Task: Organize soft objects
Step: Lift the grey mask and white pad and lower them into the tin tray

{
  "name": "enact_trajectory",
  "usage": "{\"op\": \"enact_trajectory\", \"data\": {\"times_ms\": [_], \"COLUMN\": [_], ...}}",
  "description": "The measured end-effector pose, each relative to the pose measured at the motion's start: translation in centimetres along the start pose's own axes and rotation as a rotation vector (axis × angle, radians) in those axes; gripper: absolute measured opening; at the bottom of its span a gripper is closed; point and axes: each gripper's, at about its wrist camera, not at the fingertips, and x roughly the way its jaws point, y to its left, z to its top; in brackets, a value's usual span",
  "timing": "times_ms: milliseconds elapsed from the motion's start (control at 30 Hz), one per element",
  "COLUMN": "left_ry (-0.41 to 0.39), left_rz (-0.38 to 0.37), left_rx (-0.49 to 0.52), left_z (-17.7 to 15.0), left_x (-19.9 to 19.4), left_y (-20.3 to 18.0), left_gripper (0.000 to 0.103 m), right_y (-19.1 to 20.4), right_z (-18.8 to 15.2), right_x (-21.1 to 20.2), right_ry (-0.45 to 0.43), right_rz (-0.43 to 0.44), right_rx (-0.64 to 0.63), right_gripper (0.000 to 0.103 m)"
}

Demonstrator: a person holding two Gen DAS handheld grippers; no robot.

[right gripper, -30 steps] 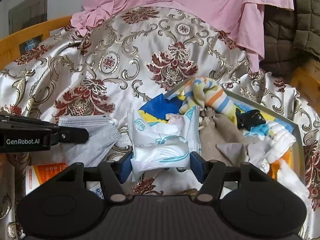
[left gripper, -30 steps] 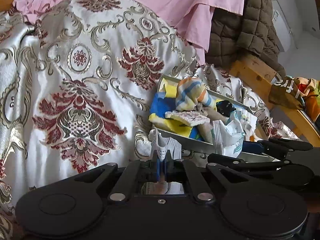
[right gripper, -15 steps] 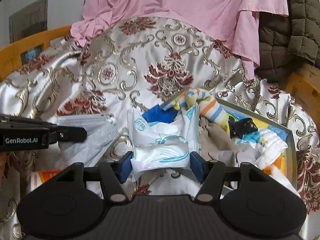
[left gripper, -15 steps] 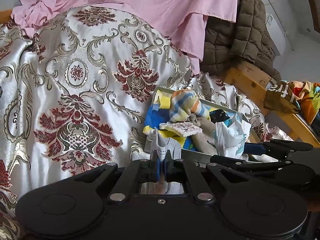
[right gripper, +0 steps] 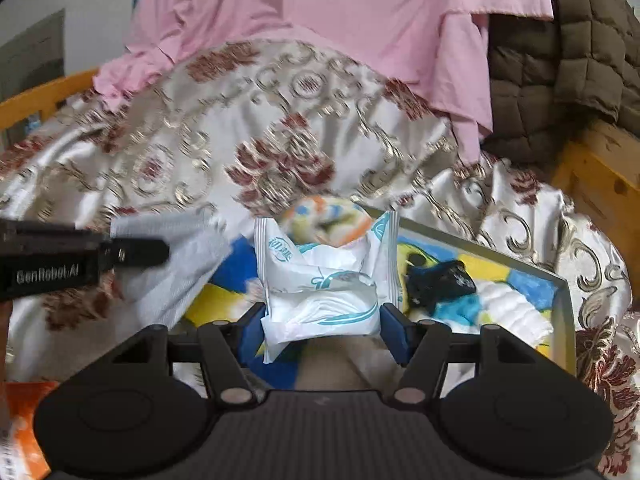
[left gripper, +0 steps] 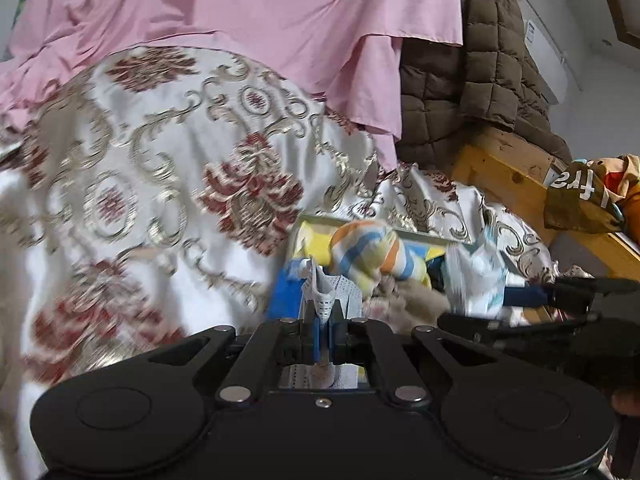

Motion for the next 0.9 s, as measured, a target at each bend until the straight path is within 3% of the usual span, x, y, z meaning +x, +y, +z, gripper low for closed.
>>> {"op": "enact_trajectory", "data": {"times_ms": [233, 467, 767, 900], "left_ry": [0.045, 0.088, 0.112, 0.108], "left_rz": [0.012, 0.052, 0.115, 0.147], "left_rx": [0.012, 0.026, 0.032, 0.035], "left_z": [0.2, -0.8, -0.8, -0.4], "left_x": [4.2, 5.5, 5.3, 4.7], "left_y": [-1.1, -1.0, -1.2, -1.3], "left_gripper": [0.003, 0.005, 0.017, 0.031], "right_y": [-1.8, -1.8, -1.0, -1.0], "right_z": [-1.1, -1.5, -1.3, -1.2], "right_x": [2.8, 3.6, 3.3, 2.4], "right_ry": [0.090, 0.097, 0.095, 0.075], "right_rz": [-0.005, -0.018, -0.022, -0.026], "right_rx": [-0.004, 0.000, -0.021, -0.015], "right_gripper": [0.066, 0.069, 0.076, 0.084]}}
